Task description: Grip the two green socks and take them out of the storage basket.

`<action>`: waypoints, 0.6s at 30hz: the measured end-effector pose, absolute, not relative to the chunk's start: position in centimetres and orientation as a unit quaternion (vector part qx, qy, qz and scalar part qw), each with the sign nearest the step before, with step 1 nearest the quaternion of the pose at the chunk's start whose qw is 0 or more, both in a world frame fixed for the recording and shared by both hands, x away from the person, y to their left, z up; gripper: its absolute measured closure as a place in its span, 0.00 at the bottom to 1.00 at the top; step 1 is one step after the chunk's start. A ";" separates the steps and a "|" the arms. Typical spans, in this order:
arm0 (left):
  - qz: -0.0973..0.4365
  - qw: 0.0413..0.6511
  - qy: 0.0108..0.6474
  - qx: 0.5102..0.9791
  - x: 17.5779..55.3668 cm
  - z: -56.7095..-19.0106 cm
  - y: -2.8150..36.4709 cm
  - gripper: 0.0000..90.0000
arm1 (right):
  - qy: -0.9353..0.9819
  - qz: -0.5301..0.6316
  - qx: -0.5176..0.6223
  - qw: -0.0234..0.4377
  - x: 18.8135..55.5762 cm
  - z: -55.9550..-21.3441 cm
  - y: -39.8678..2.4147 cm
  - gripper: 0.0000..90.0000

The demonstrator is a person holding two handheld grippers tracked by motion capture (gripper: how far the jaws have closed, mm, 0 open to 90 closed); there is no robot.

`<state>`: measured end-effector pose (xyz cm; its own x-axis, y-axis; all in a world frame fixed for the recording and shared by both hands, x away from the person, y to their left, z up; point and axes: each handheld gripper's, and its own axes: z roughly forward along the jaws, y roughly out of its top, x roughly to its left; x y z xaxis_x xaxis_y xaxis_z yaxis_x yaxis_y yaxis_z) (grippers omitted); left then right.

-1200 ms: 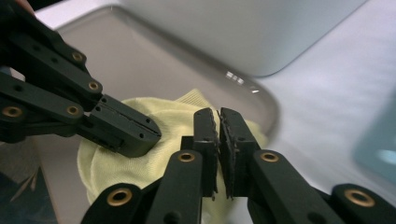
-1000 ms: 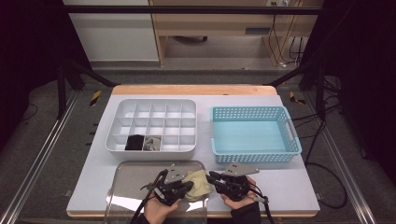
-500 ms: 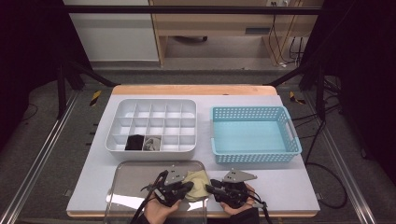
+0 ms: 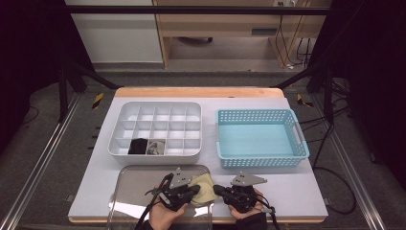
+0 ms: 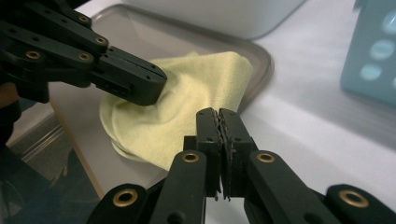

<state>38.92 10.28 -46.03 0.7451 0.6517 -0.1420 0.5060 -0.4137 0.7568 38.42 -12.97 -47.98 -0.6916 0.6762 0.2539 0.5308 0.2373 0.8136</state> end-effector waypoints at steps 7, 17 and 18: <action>0.077 0.397 0.358 0.842 40.0 -46.8 8.8 0.99 | 0.787 0.494 0.358 0.094 38.0 -46.4 -12.9 0.99; 0.072 0.420 0.366 0.828 39.9 -46.0 10.1 0.96 | 0.799 0.497 0.328 0.081 38.0 -45.8 -11.3 0.99; 0.074 0.425 0.366 0.825 39.7 -45.7 10.6 0.96 | 0.801 0.495 0.328 0.082 37.9 -45.8 -11.3 0.99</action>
<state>39.75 10.58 -45.65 0.7212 0.6668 -0.1879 0.5404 -0.3718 0.7548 37.94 -11.28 -45.77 -0.7715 0.6062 0.1934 0.4440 0.2951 0.8460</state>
